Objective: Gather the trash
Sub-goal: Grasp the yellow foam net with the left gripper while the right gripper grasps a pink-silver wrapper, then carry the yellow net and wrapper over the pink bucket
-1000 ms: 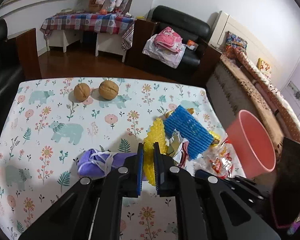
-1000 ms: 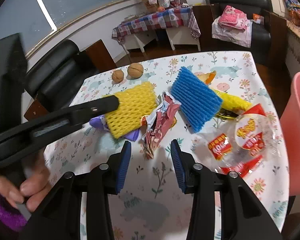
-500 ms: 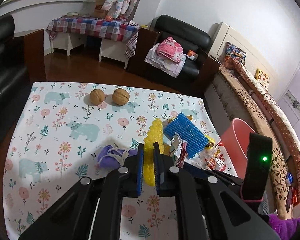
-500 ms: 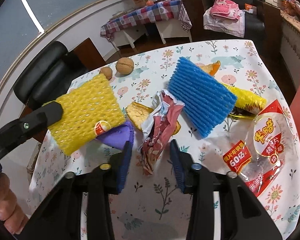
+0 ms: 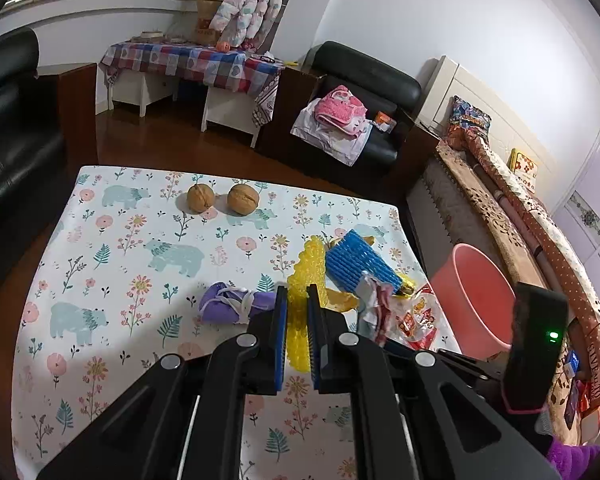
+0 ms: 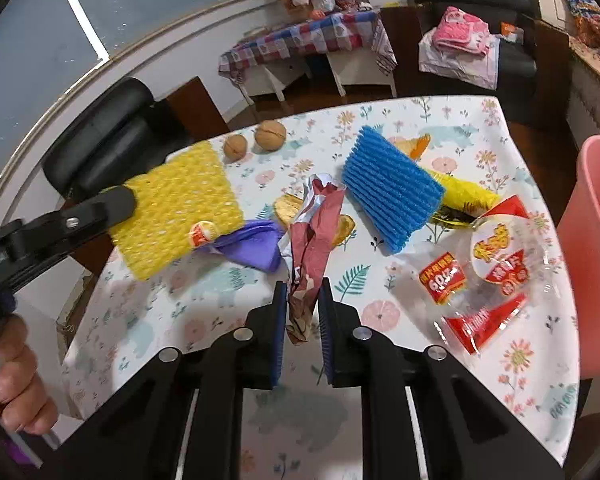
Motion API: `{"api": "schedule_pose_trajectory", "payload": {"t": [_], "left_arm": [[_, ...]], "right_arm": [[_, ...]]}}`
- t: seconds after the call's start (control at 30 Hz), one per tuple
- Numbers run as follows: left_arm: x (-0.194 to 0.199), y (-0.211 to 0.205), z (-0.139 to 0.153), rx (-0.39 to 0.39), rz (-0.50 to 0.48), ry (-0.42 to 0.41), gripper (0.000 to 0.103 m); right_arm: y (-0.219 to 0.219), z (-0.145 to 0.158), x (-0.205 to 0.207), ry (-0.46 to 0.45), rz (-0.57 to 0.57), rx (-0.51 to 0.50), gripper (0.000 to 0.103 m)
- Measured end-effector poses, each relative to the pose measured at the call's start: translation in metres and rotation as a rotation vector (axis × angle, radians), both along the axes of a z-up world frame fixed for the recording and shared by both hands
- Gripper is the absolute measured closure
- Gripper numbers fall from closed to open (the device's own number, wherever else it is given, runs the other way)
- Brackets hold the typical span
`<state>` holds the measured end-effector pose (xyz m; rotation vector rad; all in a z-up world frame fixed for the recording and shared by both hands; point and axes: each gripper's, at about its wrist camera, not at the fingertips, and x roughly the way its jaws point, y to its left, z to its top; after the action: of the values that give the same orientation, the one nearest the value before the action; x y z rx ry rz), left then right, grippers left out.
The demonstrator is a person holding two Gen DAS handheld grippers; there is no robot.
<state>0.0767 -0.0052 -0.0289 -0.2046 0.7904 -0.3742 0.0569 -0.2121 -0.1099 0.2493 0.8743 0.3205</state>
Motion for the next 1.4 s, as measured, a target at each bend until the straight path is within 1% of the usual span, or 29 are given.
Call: {"api": "schedule_pose_trajectory", "payload": {"t": [0.3, 0.47, 0.63, 0.87, 1.1, 1.4], "left_arm": [[-0.013, -0.022, 0.011, 0.003, -0.033, -0.017, 0.095], [-0.016, -0.044, 0.017, 0.004, -0.075, -0.029, 0.094], [-0.019, -0.074, 0.023, 0.004, -0.134, -0.04, 0.095], [-0.021, -0.118, 0.029, 0.005, -0.217, -0.049, 0.095], [-0.026, -0.161, 0.034, 0.014, -0.291, -0.06, 0.095], [-0.026, -0.202, 0.031, 0.042, -0.361, -0.058, 0.095]], "right_arm": [[-0.018, 0.027, -0.03, -0.076, 0.001, 0.001, 0.087], [-0.04, 0.037, -0.039, -0.093, -0.044, 0.012, 0.087], [-0.068, 0.043, -0.05, -0.115, -0.114, -0.008, 0.087], [-0.105, 0.049, -0.064, -0.147, -0.197, -0.058, 0.087], [-0.142, 0.048, -0.071, -0.148, -0.282, -0.048, 0.087], [-0.187, 0.043, -0.077, -0.145, -0.388, -0.033, 0.087]]}}
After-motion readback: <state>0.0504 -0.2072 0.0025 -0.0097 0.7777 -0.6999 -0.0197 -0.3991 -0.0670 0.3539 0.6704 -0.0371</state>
